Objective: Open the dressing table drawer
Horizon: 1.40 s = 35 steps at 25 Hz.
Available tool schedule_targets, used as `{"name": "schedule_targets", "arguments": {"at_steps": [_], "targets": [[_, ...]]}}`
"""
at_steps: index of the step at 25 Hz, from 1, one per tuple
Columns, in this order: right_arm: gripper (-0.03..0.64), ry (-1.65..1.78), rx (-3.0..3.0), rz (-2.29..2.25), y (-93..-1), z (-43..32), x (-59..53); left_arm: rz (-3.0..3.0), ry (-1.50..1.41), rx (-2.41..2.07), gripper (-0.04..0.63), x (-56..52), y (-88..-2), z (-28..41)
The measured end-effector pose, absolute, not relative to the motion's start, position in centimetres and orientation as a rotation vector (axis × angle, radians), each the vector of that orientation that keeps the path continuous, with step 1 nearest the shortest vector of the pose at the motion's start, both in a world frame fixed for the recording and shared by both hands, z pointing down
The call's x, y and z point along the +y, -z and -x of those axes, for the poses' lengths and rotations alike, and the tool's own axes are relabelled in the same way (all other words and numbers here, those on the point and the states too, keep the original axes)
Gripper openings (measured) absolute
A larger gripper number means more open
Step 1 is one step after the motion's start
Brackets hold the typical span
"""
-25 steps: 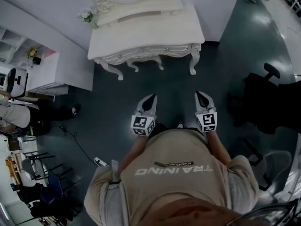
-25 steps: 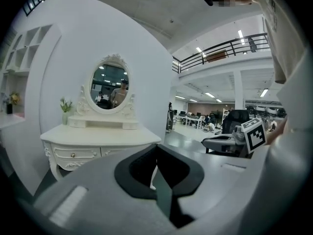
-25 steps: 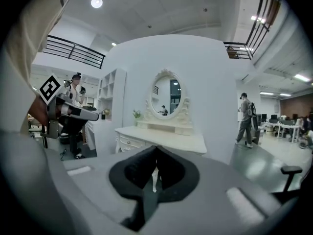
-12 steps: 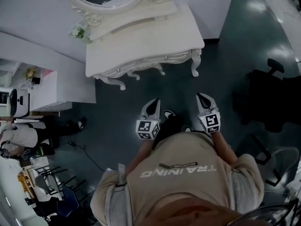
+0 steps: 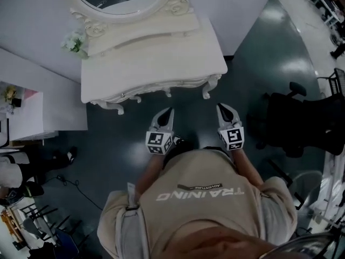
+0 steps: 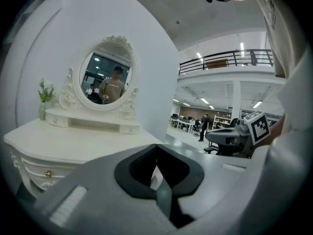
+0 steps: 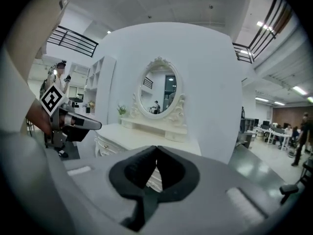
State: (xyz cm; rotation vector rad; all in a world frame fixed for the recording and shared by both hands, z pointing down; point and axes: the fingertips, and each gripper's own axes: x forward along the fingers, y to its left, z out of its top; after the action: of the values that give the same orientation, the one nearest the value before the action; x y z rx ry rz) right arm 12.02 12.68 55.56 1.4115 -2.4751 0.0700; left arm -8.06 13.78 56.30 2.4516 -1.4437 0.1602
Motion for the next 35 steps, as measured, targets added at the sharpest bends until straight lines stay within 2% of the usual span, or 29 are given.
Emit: {"name": "schedule_targets", "arguments": {"at_steps": [14, 25, 35], "targets": [[0.003, -0.227, -2.429, -1.432, -58.2, -9.7, 4.2, -2.363, -0.105, -1.509, 0.008, 6.7, -58.0, 12.7], [0.003, -0.257, -2.508, -1.443, -60.5, -3.0, -14.0, -2.247, -0.237, -1.641, 0.008, -3.0, -58.5, 20.4], [0.003, -0.280, -2.572, -1.468, -60.5, -5.1, -28.4, -2.375, -0.271, -1.646, 0.008, -18.9, -54.0, 15.3]]}}
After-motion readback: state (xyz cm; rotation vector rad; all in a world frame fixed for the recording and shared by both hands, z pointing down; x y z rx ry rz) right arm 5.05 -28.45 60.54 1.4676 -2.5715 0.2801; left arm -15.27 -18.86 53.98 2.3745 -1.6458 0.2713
